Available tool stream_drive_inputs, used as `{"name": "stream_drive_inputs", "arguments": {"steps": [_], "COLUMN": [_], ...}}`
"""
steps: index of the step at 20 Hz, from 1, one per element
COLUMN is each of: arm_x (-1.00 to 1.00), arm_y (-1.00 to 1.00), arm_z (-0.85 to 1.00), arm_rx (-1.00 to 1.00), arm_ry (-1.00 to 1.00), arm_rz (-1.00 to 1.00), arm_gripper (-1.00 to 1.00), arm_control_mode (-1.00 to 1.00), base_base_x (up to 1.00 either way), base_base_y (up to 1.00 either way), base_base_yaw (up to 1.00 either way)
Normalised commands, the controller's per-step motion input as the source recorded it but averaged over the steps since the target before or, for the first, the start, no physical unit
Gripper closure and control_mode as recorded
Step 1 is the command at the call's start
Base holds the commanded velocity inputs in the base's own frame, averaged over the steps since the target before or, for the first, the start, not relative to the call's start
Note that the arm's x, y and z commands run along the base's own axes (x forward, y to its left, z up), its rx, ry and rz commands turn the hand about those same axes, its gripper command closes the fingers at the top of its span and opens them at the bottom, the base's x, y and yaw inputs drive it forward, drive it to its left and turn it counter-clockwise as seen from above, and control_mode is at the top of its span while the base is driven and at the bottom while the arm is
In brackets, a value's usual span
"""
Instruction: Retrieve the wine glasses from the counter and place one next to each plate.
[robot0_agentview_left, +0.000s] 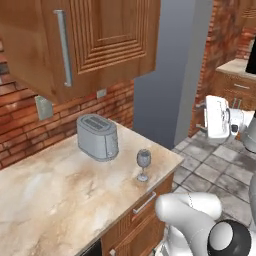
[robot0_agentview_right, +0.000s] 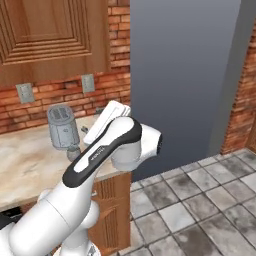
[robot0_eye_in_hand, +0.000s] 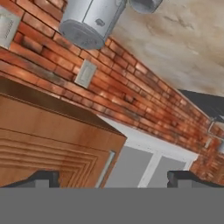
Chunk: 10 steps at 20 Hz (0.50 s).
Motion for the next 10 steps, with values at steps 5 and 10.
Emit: {"name": "stream_drive_inputs", "arguments": {"steps": [5, 10], "arm_x": [0.0, 0.0], "arm_y": [0.0, 0.0], "arm_z": [0.0, 0.0], "arm_rx": [0.0, 0.0], "arm_ry": [0.0, 0.0], "arm_rz": [0.0, 0.0], "arm_gripper": [-1.0, -1.0], "arm_control_mode": [1.0, 1.0], "base_base_x": [0.6, 0.11], "base_base_y": [-0.46, -0.02], "base_base_yaw": [0.54, 0.55]}}
